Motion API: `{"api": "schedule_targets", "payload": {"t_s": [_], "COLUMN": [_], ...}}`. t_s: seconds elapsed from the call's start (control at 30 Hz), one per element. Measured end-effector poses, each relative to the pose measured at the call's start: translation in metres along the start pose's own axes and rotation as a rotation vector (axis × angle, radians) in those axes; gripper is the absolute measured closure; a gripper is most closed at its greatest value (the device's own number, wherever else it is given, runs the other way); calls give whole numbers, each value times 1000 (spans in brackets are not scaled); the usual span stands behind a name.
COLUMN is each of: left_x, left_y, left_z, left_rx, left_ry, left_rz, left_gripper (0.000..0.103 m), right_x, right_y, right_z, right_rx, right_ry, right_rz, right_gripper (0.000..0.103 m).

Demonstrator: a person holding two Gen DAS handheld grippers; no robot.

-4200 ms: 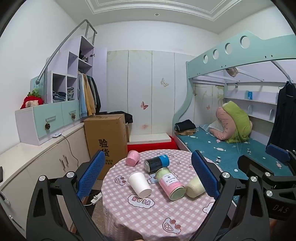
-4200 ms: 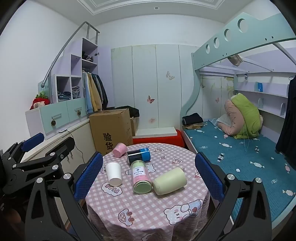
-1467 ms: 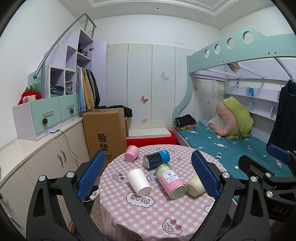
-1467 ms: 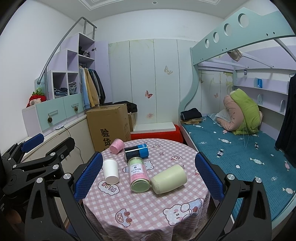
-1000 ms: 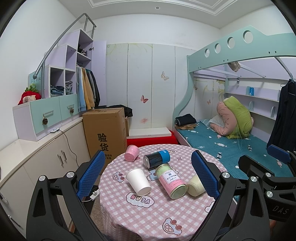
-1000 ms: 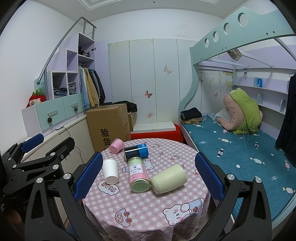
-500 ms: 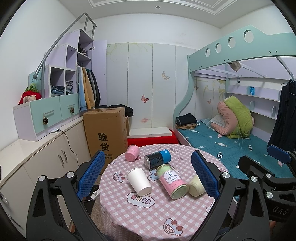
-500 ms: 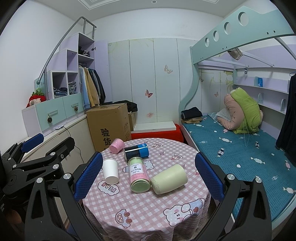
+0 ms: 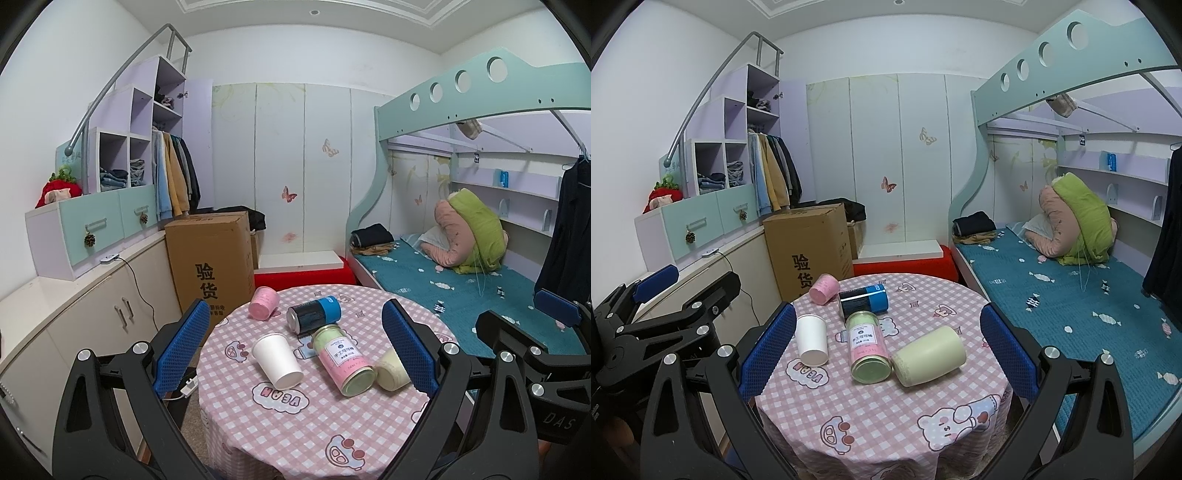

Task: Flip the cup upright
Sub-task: 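Reach the left tool to the pale green cup and grasp its body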

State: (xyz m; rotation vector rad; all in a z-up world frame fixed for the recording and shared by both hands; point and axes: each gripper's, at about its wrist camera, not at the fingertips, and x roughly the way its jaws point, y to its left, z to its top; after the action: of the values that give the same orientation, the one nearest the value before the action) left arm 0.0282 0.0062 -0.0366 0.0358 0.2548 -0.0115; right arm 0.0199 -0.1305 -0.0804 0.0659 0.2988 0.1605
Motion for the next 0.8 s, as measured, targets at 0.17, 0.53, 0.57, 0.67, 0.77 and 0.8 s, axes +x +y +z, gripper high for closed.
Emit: {"api": "schedule_targets", "payload": {"t_s": [0.17,0.53,0.57,0.67,0.77,0.8], "left_x": [15,60,64,80,99,106], "left_y": [0,-23,-26,-33,-43,-48], "left_z": [-8,-18,-19,-18,-20,-21], "left_rx": [10,51,56,64,80,84], "left_ry": [36,156,166,200,246,264], "left_rz": [-8,-43,-48,-64,-94,-107], "left_gripper": [8,8,8,8,8,8], "right_x": [8,41,44,56,67,71], "right_y": [-4,-32,-35,-46,-60,-64], "right_z": [-3,-13,-12,-12,-16,-18], "right_rx": [6,59,64,79,100,108], "right_ry": [29,122,129,152,179,190], "right_rz": [-7,-34,-36,-42,-57,-61], "right_gripper": [6,6,6,6,6,6]}}
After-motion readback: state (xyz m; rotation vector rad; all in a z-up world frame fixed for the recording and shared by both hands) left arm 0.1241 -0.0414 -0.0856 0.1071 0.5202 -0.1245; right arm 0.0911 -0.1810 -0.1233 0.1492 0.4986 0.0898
